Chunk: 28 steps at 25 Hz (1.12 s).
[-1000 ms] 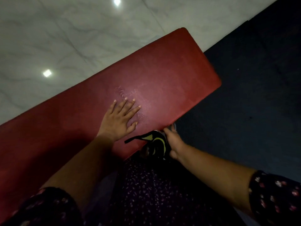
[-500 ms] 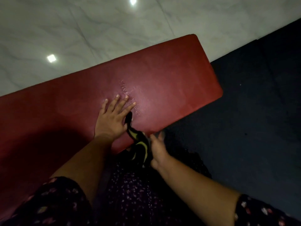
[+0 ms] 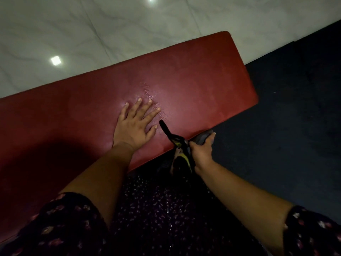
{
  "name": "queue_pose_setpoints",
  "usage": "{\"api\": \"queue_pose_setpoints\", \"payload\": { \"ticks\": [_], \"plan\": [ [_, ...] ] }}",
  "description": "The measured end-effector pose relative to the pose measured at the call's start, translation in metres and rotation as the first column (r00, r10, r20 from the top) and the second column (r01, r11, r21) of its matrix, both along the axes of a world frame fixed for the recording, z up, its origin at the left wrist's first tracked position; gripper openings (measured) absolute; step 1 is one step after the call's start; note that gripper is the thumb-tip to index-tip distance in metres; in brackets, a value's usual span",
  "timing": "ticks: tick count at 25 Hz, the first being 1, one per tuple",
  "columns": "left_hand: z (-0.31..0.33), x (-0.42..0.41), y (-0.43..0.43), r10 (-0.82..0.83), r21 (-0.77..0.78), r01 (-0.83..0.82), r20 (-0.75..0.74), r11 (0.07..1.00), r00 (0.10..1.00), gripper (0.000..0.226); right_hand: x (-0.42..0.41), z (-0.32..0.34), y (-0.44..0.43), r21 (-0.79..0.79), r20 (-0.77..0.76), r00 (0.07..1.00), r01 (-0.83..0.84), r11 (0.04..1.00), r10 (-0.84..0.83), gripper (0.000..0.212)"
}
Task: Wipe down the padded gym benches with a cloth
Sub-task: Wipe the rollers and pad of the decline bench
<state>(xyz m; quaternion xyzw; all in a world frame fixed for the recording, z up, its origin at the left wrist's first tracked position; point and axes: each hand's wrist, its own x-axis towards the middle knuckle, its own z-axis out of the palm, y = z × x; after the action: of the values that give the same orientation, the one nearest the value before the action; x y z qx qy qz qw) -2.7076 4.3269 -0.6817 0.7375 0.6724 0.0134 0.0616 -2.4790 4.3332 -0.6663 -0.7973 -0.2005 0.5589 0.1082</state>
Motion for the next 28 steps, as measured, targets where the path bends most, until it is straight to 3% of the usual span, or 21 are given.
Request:
{"api": "queue_pose_setpoints", "payload": {
  "ticks": [4, 6, 9, 12, 15, 17, 20, 22, 25, 28],
  "plan": [
    [0.004, -0.002, 0.002, -0.003, -0.08, 0.005, 0.025, 0.997, 1.0, 0.055, -0.044, 0.02, -0.073, 0.081, 0.095, 0.935, -0.349, 0.934, 0.341, 0.104],
    [0.009, -0.005, 0.003, -0.03, -0.106, 0.042, 0.106, 0.994, 0.994, 0.056, -0.058, 0.028, -0.103, 0.095, 0.147, 0.901, -0.423, 0.901, 0.408, 0.107],
    [0.019, -0.022, -0.017, -0.145, -0.079, 0.151, 0.086, 0.985, 0.986, 0.055, -0.065, 0.039, -0.115, 0.244, 0.188, 0.968, -0.207, 0.947, 0.164, 0.107],
    [0.029, -0.057, -0.062, -0.084, -0.075, 0.084, 0.0, 0.994, 0.996, 0.056, -0.057, 0.034, -0.104, 0.375, 0.194, 0.977, 0.008, 0.927, -0.087, 0.116],
    [0.039, -0.083, -0.097, 0.008, -0.054, -0.009, -0.01, 0.998, 1.0, 0.056, -0.067, 0.02, -0.092, 0.125, -0.139, 0.962, 0.251, 0.96, -0.234, 0.134],
    [0.045, -0.099, -0.112, 0.013, -0.041, -0.014, -0.011, 0.999, 1.0, 0.056, -0.074, -0.003, -0.096, 0.023, -0.153, 0.942, 0.305, 0.952, -0.298, 0.126],
    [0.049, -0.116, -0.124, -0.077, -0.062, 0.077, 0.007, 0.995, 0.997, 0.056, -0.091, 0.011, -0.104, 0.118, -0.089, 0.971, 0.231, 0.966, -0.221, 0.102],
    [0.051, -0.122, -0.125, -0.101, -0.075, 0.103, 0.022, 0.992, 0.995, 0.056, -0.117, 0.037, -0.127, 0.172, -0.142, 0.968, 0.232, 0.957, -0.209, 0.102],
    [0.051, -0.121, -0.126, -0.064, -0.057, 0.067, 0.053, 0.996, 0.997, 0.056, -0.158, 0.068, -0.182, 0.17, -0.371, 0.926, 0.138, 0.976, -0.066, 0.098],
    [0.05, -0.121, -0.125, -0.069, -0.038, 0.071, 0.054, 0.997, 0.996, 0.055, -0.156, 0.061, -0.18, 0.259, -0.322, 0.946, 0.116, 0.959, -0.027, 0.098]
  ]
}}
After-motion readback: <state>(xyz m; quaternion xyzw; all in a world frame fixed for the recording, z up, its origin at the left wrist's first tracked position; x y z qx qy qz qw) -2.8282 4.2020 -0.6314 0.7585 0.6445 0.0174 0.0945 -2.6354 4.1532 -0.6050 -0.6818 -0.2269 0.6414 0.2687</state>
